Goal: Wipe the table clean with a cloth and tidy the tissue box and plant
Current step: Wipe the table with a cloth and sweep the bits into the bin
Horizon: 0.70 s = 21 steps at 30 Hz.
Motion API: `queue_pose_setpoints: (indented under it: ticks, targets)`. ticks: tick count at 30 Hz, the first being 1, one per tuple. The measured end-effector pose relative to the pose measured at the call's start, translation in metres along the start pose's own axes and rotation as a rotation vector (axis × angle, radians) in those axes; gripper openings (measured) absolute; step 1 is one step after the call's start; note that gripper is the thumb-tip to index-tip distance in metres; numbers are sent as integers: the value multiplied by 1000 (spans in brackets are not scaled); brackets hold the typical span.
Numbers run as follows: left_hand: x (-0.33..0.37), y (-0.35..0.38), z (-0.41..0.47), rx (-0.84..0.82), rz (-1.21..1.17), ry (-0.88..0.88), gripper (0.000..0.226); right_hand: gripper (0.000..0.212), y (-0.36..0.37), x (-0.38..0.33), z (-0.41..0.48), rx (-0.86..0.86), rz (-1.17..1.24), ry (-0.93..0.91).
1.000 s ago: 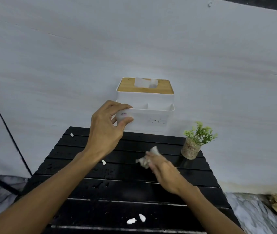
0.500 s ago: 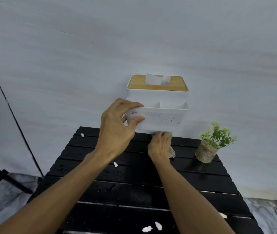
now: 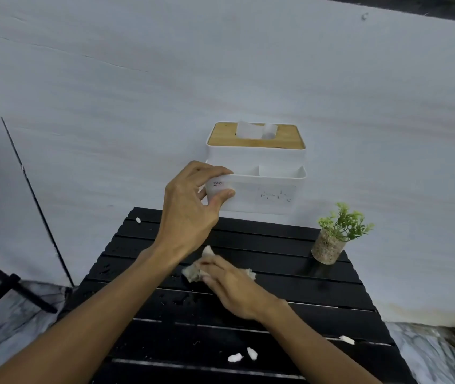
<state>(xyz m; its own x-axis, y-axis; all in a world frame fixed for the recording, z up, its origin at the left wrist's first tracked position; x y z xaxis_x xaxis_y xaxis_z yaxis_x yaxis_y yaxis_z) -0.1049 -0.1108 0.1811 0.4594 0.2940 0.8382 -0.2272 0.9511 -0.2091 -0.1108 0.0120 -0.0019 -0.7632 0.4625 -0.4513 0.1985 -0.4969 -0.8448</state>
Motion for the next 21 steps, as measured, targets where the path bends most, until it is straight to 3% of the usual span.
queue_pose_setpoints:
  ticks: [3,7,9,11,15,18,21]
  targets:
    - [4,-3,-4,1,-1,-1,29,33,-14,-17,-33,34,90,6]
    - [4,-6,-12,-8,-5,-4,27,22,-59,1,-57,349,227,194]
    - [2,-6,-15,-8,6,-10,26,22,-76,28,-59,447,114,257]
    - [-1,-5,-19,-6,20,-13,25,26,-75,65,-57,406,-41,351]
    - [-10,1,-24,-8,61,-6,24,59,-38,90,-40,129,-248,379]
    - [-18,8,-29,-22,63,-5,24,47,-32,55,-38,77,-183,259]
    - [-29,16,-36,-45,76,-7,24,48,-27,21,-60,-2,-106,146]
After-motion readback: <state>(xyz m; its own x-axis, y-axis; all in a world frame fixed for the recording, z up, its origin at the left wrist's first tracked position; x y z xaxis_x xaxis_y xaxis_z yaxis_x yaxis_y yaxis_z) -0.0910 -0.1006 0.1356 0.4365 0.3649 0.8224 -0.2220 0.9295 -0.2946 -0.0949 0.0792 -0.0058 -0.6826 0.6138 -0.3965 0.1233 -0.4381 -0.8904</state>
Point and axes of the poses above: each hand's wrist, its own z-axis towards the middle knuckle, its own y-axis out of the palm, x = y × z, the point moved 5 cm from there along z, towards the middle knuckle, and after that the axes turned 13 degrees about -y, right-handed, at the moved point
